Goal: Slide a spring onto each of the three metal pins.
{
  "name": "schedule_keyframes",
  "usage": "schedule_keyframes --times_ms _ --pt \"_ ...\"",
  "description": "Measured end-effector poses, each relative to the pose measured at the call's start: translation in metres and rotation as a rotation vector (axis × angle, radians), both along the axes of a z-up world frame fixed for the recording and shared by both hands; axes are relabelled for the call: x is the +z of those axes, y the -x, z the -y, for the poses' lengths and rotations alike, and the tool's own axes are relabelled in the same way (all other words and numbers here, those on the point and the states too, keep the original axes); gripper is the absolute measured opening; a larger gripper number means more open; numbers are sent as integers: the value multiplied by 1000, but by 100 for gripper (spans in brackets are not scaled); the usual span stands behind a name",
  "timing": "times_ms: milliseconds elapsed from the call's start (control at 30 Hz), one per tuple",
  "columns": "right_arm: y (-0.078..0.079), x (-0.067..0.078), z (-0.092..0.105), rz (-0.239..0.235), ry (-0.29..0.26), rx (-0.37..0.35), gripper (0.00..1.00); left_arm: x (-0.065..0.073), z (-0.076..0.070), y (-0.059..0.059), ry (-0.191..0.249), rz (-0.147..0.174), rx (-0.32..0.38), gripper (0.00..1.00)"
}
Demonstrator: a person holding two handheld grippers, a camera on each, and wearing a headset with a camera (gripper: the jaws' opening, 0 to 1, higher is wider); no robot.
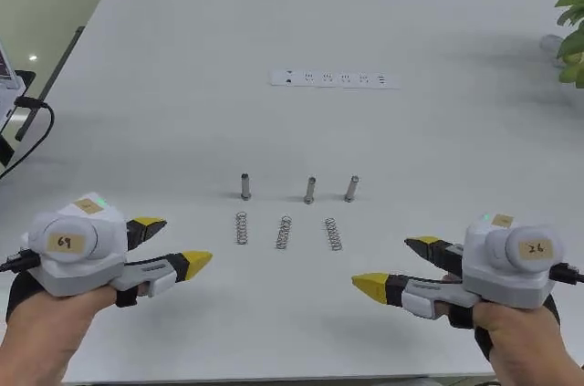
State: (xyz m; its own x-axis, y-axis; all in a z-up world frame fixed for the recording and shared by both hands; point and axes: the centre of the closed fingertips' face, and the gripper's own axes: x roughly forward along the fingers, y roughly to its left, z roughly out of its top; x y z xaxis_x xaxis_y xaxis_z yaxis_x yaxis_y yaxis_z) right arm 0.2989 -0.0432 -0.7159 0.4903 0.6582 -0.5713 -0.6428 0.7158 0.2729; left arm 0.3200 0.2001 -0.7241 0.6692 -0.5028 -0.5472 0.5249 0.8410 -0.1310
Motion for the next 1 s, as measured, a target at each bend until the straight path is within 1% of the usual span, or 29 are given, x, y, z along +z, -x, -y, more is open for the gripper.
schedule_keyframes --times_ms 167,333,400,467,667,800,933,1000 --pt "1 0 1 -2 8 6 69 -4 7 -4 8 -7 0 46" --pt "0 1 1 2 7 3 69 -13 10 -10 9 -21 1 44" --pt "0 1 1 1 8 6 69 -17 11 -14 8 -26 0 44" --pt "0 1 0 2 10 9 70 -18 14 -16 9 -33 4 43" --pt "-2 3 -2 5 8 13 70 -27 23 -29 6 -45 6 41" --pt "-2 3 -1 6 7 13 70 -28 31 -33 10 -55 8 40" --pt "-1 1 -1 6 15 18 70 -34 35 -40 6 -62 4 38" --pt "0 1 -1 5 16 20 70 -36 37 -42 7 -68 6 37"
